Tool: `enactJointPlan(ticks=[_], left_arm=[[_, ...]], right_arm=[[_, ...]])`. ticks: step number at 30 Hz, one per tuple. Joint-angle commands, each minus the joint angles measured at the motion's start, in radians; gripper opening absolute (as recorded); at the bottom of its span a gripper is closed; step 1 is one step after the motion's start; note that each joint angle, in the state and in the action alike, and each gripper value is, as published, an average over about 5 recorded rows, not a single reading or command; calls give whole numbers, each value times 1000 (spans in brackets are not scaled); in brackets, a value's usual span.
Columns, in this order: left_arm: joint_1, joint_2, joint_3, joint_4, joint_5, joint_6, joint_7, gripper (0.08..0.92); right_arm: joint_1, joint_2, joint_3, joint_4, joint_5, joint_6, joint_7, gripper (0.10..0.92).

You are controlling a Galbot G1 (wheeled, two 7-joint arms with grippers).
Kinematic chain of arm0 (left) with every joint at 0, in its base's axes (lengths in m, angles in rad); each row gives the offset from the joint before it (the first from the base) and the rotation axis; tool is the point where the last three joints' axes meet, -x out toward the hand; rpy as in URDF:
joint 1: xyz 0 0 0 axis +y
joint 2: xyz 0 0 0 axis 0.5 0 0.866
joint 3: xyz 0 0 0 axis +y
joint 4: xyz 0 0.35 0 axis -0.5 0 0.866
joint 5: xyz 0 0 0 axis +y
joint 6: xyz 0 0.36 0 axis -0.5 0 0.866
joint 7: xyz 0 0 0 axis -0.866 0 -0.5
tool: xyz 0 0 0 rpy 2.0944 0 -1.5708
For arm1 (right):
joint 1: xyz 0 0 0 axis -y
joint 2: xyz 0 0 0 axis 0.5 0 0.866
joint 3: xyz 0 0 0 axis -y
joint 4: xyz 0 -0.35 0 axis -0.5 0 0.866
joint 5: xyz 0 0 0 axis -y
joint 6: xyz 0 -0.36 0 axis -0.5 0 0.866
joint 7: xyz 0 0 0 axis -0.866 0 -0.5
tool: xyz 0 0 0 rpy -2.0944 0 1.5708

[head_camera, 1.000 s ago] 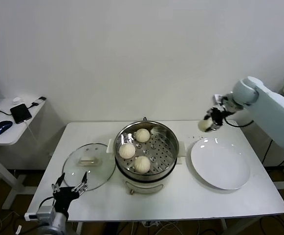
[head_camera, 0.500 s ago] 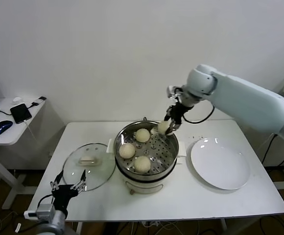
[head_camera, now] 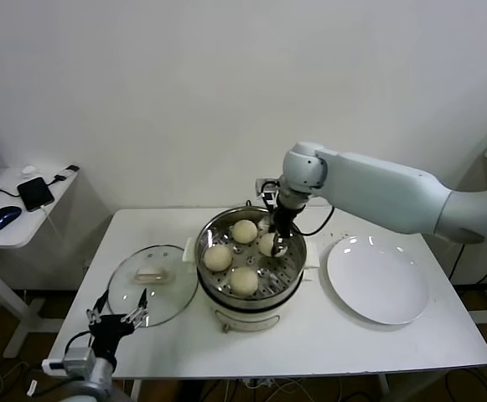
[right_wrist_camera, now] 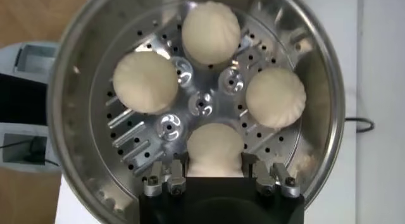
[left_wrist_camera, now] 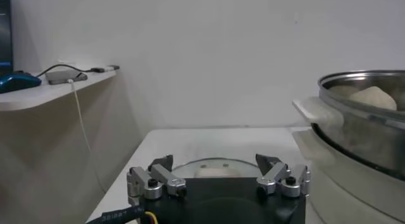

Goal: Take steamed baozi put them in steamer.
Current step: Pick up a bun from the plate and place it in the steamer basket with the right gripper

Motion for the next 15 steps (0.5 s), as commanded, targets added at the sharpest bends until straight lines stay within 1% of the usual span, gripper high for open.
enactJointPlan(ticks=[1,9,11,15], left_arm=[[-5,-1,4,3,1,2,1,823],[-4,-2,4,4,2,4,1,823],[-3,-4,2,4,2,4,1,823],[-4,-10,0,-2,-33,-15,-20,823]], right_arm=[[-18,27,-36,-18,-32,-31,25,560],[-21,12,-22,-10,-38,-32,24,577],[-18,1,-8,1,-27,-34,23,610],[-14,-35,49,31,-12,-36,10,719]])
